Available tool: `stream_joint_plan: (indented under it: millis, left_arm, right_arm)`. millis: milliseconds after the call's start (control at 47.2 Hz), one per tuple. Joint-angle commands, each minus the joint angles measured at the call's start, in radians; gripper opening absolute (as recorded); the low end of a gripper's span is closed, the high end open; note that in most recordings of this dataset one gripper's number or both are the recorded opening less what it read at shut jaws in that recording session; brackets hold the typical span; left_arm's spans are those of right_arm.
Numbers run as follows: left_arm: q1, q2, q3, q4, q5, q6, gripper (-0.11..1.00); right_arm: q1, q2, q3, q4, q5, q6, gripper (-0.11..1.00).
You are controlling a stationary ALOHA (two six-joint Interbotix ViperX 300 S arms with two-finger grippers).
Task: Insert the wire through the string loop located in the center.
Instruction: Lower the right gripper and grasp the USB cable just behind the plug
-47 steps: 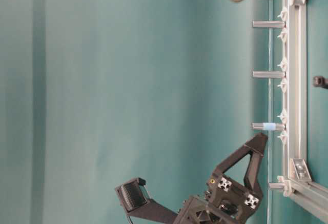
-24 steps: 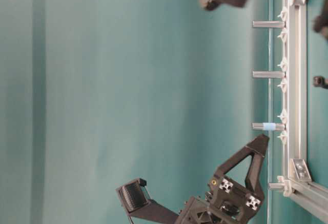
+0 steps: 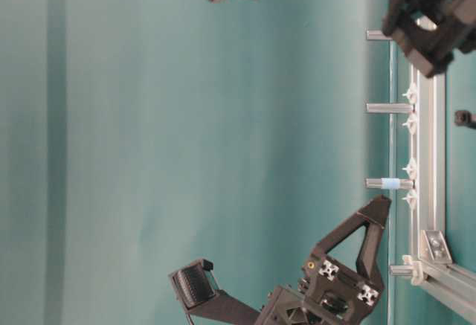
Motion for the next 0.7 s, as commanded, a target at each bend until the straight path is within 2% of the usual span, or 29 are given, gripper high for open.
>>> stream_joint_plan:
  millis: [0,678]
  left_arm:
    - [-0.005,-0.028,-0.008,0.003,-0.003,0.002,0.0]
    - [-0.005,-0.026,-0.006,0.003,-0.003,0.002,0.0]
  right_arm:
    - [0.002,-0.046,0.002,-0.002,-0.003,0.002,0.07]
    - [-0.015,-0.071,0.041,-0.002,-0.002,0.0,0.07]
